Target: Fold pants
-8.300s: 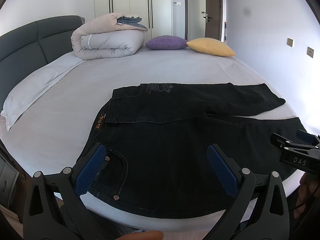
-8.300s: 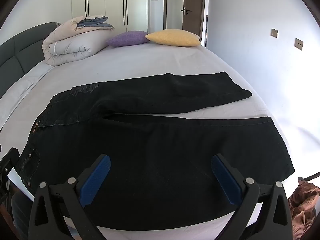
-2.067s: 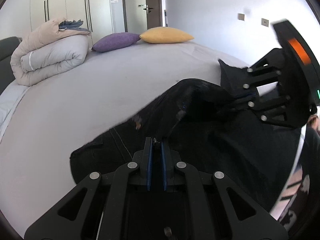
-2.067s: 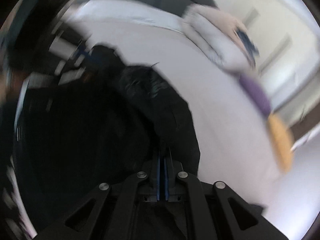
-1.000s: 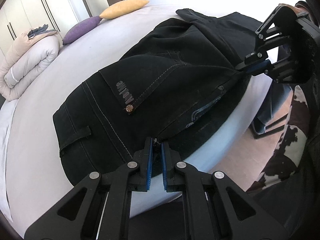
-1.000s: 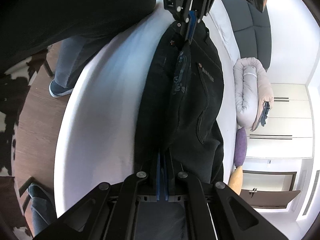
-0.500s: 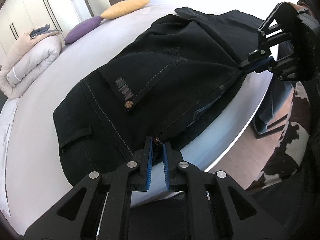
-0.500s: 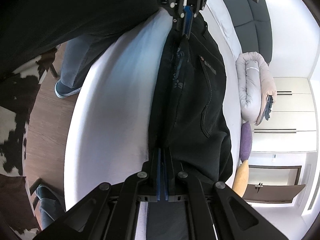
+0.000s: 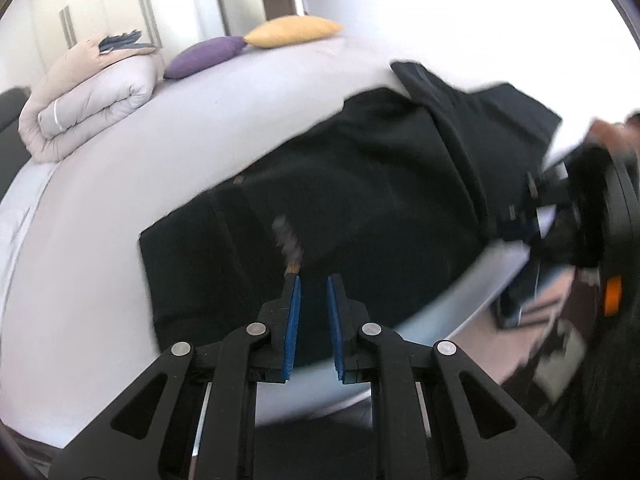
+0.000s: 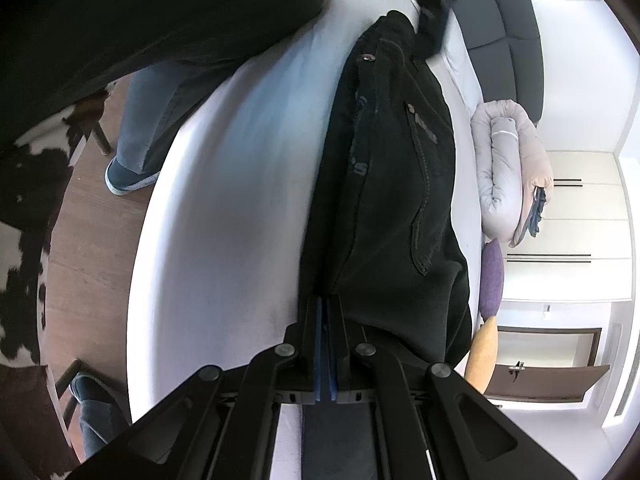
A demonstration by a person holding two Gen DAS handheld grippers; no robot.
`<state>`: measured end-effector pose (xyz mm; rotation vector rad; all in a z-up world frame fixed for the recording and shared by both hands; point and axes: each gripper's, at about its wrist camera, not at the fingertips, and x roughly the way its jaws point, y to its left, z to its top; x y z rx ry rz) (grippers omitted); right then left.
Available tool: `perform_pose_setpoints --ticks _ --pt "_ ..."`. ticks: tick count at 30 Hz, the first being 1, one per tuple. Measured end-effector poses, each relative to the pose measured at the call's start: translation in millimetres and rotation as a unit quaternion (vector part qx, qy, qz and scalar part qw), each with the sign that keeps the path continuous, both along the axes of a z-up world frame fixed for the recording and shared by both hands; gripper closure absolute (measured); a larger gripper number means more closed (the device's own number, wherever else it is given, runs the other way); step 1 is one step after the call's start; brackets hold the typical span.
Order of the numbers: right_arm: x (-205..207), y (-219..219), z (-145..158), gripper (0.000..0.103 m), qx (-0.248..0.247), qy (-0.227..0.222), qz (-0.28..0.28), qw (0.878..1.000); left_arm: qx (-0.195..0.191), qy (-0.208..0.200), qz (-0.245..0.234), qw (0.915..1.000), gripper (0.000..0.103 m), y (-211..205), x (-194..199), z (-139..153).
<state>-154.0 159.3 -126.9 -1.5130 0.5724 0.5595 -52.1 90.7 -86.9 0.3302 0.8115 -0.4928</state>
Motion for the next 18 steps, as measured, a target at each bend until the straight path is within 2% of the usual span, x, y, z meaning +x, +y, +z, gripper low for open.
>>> perform_pose_setpoints --ticks 3,6,8,9,11,12,13,14,16,17,18 --pt "2.3 -0.6 1.7 0.096 0.020 0.002 -0.016 1.000 -0.022 0.028 0.021 0.9991 0.090 -26.0 26.6 -15.7" --pt "2.6 -1.4 3.8 0.096 0.042 -0.005 -0.031 0.999 -0.030 0.089 0.064 0.9935 0.090 -41.4 55.3 -48.2" --pt "3.2 -3.5 8.8 0.095 0.067 -0.010 -0.046 0.997 -0.045 0.088 0.087 0.9913 0.090 -42.4 62.1 -53.8" --pt "4.8 -5.8 13.6 0.090 0.085 -0.007 -0.057 0.995 -0.047 0.091 0.092 0.9905 0.090 -43.1 64.5 -54.4" --pt "10.7 -13.9 29.9 0.074 0.142 0.008 -0.090 0.986 -0.048 0.093 0.097 0.9897 0.090 -44.4 66.5 -54.6" --pt "16.6 -22.6 43.8 0.050 0.193 0.033 -0.112 0.974 -0.047 0.094 0.099 0.9895 0.090 -45.4 67.7 -55.0" --pt "22.5 -32.5 54.8 0.030 0.236 0.053 -0.131 0.961 -0.048 0.097 0.102 0.9889 0.090 -46.4 70.5 -55.2" --pt "32.1 -47.6 70.2 0.028 0.294 0.069 -0.159 0.940 -0.051 0.100 0.105 0.9881 0.090 -45.5 71.2 -56.5" --pt "53.7 -75.5 88.8 0.028 0.367 0.091 -0.213 0.901 -0.058 0.107 0.111 0.9863 0.090 -46.0 76.9 -56.1" --pt "69.7 -96.8 99.6 0.030 0.412 0.103 -0.250 0.870 -0.062 0.109 0.113 0.9856 0.090 -44.8 77.0 -57.0" --pt "86.9 -123.2 109.9 0.031 0.462 0.114 -0.287 0.831 -0.066 0.111 0.115 0.9850 0.090 -44.9 79.3 -57.0"
